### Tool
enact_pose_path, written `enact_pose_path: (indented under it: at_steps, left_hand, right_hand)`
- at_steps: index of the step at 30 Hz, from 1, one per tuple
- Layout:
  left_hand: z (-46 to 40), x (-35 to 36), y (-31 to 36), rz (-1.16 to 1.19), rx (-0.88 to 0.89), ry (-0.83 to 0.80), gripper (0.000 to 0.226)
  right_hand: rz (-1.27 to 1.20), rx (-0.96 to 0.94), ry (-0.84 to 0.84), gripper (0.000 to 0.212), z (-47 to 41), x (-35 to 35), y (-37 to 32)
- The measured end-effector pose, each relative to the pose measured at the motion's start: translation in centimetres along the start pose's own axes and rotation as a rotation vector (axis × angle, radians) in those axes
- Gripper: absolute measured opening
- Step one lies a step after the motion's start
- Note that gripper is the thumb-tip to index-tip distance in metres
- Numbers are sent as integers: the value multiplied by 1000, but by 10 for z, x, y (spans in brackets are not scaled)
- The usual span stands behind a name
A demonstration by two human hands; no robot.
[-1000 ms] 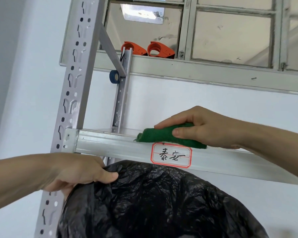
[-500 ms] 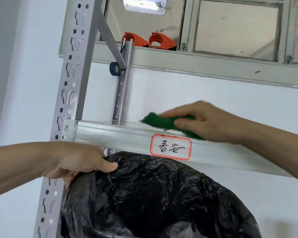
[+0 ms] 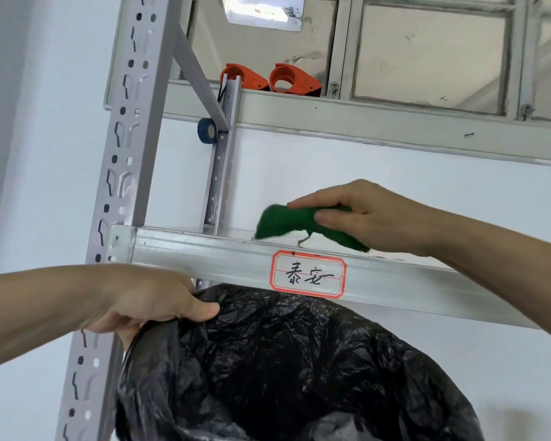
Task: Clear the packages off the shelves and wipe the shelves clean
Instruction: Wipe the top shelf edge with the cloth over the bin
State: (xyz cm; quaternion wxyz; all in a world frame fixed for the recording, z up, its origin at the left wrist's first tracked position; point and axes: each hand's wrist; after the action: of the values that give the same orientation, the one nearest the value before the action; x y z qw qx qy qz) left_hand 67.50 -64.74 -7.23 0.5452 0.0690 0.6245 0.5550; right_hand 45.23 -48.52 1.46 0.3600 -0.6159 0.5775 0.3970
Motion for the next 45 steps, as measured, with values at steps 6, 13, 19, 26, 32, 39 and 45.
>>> enact_pose_path:
  at_steps: [6, 13, 19, 26, 32, 39, 45]
  left_hand:
    - [-4, 10, 5, 3, -6, 47, 31]
    - [-10, 25, 11, -1, -13, 68, 22]
    - [-14, 37, 17, 5, -1, 111, 20]
    - [-21, 36, 20, 19, 78, -38, 22]
    - [-17, 39, 28, 62, 119, -40, 26]
    - [-18, 32, 20, 34, 114, -52, 15]
    - [-20, 26, 8, -1, 102, 13, 13]
  right_hand:
    - [-154, 73, 79, 37, -1, -26, 17]
    - [56, 472, 116, 31, 14, -44, 100]
    - [26, 598, -206, 34, 26, -8, 110]
    - [-256, 371, -128, 32, 53, -14, 54]
    - [-230, 237, -20, 35, 75, -13, 18]
    - [-224, 399, 142, 35, 36, -31, 38]
    - [-77, 541, -104, 36, -37, 18, 67]
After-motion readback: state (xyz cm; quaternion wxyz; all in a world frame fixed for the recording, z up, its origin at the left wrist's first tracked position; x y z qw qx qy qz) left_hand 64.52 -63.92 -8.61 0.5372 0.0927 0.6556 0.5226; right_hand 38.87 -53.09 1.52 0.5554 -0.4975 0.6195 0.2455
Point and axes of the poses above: each hand's wrist, its own z-axis away from the middle knuckle, its own x-axis out of the palm, y = z × x, and after that the axes turned 3 degrees about z, right-handed
